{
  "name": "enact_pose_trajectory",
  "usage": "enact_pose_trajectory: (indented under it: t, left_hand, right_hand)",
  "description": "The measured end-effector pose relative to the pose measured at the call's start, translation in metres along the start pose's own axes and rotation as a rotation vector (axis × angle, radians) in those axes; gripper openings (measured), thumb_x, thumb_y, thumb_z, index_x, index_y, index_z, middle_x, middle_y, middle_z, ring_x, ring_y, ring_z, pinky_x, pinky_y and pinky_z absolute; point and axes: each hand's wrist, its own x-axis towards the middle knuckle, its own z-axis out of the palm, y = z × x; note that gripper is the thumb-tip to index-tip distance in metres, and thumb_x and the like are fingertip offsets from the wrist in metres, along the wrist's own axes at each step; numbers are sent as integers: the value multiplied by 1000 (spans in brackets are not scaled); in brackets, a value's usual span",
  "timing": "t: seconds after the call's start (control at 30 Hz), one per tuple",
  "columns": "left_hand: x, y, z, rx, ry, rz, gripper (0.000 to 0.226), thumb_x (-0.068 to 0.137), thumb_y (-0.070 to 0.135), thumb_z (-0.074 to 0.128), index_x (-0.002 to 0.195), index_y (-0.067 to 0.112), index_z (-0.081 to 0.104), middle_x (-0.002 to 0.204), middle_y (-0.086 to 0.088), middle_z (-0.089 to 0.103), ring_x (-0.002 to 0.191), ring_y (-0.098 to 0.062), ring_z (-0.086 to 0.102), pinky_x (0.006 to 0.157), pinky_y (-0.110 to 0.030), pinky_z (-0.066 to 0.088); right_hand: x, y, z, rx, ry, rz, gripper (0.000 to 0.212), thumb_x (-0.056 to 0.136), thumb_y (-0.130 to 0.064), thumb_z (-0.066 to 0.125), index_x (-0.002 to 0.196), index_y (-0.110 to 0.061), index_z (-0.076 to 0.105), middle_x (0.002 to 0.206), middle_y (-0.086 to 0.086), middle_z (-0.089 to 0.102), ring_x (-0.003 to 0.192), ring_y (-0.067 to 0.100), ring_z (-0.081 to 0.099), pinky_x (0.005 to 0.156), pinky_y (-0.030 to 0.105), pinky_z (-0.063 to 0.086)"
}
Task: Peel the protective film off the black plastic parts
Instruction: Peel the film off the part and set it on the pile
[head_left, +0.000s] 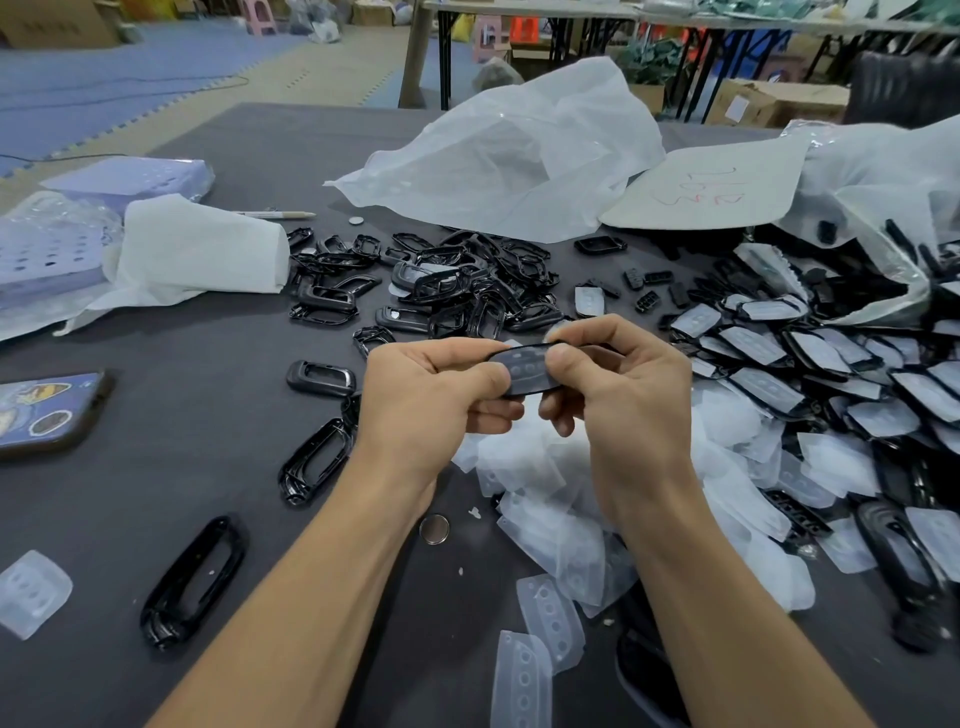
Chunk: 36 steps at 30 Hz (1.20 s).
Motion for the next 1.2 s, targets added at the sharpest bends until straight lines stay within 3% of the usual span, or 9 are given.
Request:
enact_pose_trajectory:
  t: [0.13, 0.3, 0.4, 0.5, 0.6, 0.7, 0.8, 0.9, 1.2]
  left_hand:
    - [1, -2, 2, 74, 43, 24, 29, 85, -15, 68, 90, 12, 78, 65, -11, 76, 48, -19, 69, 48, -24, 55]
    - [-1, -3, 3, 141, -12, 98, 36, 83, -16, 67, 78, 17, 81, 67, -13, 76, 49, -22, 68, 49, -28, 58]
    - [1, -2, -2, 118, -26, 62, 37, 83, -17, 66, 77, 17, 81, 66, -14, 75, 47, -22, 67, 47, -26, 55]
    - [3, -2, -3, 92, -40, 19, 40, 84, -15, 67, 72, 19, 83, 65, -14, 75, 47, -21, 68, 45, -24, 53]
    - [3, -4, -1, 66, -12, 9, 42, 85, -15, 67, 70, 20, 83, 63, -13, 74, 46, -19, 67, 45, -23, 53]
    - [4, -5, 0, 58, 67, 34, 39, 86, -15, 67, 72, 18, 81, 62, -10, 73, 45, -17, 65, 45, -24, 53]
    - [3, -6, 1, 95, 107, 87, 37, 87, -13, 67, 77, 19, 81, 66, -9, 76, 47, -18, 67, 49, -27, 57]
    - [2, -6, 1, 129, 121, 136, 36, 86, -10, 69, 80, 23, 82, 69, -6, 78, 50, -20, 70, 52, -27, 58]
    - [2, -9, 2, 162, 140, 162, 32, 86, -7, 74, 81, 24, 80, 71, 0, 78, 56, -24, 75, 55, -29, 61]
  right_hand:
    - [0, 5, 1, -107, 44, -51, 17, 89, -3, 69, 73, -11, 68, 59, 6, 65, 44, 19, 55, 42, 28, 41]
    - [-2, 9, 3, -415, 59, -161, 21, 79, -19, 85, 71, -20, 65, 59, -2, 67, 48, 8, 56, 50, 18, 42]
    - [1, 8, -1, -344, -4, -134, 19, 87, -11, 79, 73, -17, 67, 56, 1, 65, 43, 15, 53, 47, 26, 42]
    - [2, 5, -1, -194, -38, -62, 22, 94, -2, 69, 75, -12, 70, 56, 4, 63, 41, 17, 52, 40, 23, 39]
    - [2, 2, -5, -139, 95, -43, 24, 95, -6, 64, 76, -15, 76, 66, 5, 70, 51, 18, 57, 48, 26, 43]
    - [2, 2, -10, -343, 231, -158, 18, 90, -22, 71, 72, -20, 73, 66, -2, 70, 58, 11, 59, 58, 30, 49]
    - [-2, 3, -5, -465, 198, -231, 19, 87, -30, 77, 70, -23, 73, 62, -13, 67, 56, 5, 59, 57, 16, 44]
    - [-5, 6, 2, -586, 186, -216, 17, 84, -38, 80, 73, -27, 76, 62, -17, 67, 58, 5, 62, 58, 17, 44]
    - [-5, 5, 6, -140, -10, -11, 11, 76, -12, 88, 75, -15, 77, 63, 1, 70, 56, 10, 56, 55, 22, 47]
